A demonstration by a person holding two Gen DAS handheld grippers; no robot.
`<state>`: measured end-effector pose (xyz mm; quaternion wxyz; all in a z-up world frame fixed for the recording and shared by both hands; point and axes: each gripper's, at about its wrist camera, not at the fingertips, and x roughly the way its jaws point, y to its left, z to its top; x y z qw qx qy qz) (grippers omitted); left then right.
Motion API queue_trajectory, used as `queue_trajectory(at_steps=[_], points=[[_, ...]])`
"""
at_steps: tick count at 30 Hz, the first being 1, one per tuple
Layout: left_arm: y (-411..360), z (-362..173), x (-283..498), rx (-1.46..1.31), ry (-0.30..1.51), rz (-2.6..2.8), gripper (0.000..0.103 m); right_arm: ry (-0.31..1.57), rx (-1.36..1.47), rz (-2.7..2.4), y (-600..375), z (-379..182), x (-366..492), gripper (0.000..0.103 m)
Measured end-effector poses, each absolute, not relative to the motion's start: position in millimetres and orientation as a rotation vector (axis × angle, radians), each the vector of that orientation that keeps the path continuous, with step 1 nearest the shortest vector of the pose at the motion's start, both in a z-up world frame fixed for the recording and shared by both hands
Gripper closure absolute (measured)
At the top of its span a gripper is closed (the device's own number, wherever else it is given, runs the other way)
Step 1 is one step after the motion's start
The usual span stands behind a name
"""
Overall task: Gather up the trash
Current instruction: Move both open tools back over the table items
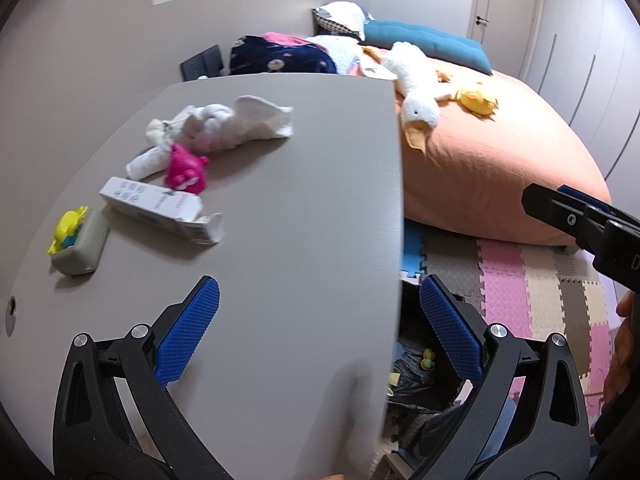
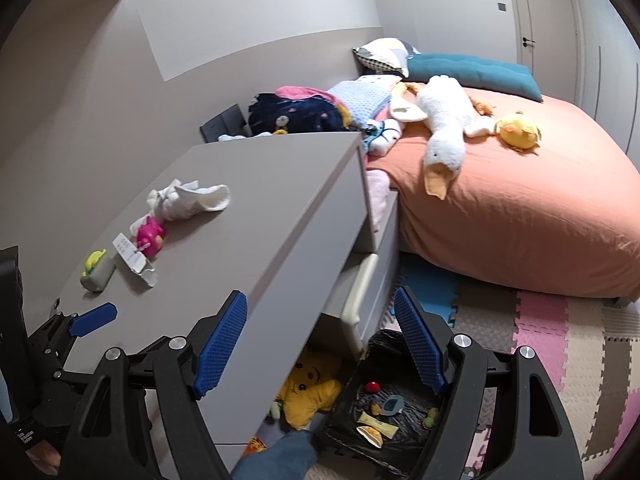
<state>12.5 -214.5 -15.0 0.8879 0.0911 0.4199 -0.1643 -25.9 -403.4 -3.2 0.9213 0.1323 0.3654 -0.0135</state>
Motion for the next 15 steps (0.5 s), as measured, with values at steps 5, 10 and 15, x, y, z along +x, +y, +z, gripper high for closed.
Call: queue_trajectory(at_steps=[5,10,15], points=[[-190,-14,18,0.155,0.874,-0.305,0.006,0.758,0.251,0.009,-381,-2,-15,0.026],[-166,-15,25,0.131,0.88,-0.264,0.006,0.764,0.228,0.062,-357,-2,-3,0.026],[-141,-15,32,0.11,0.878,-0.227,0.006,0.77,0.206,0.111,-336,-2,8,0.026]])
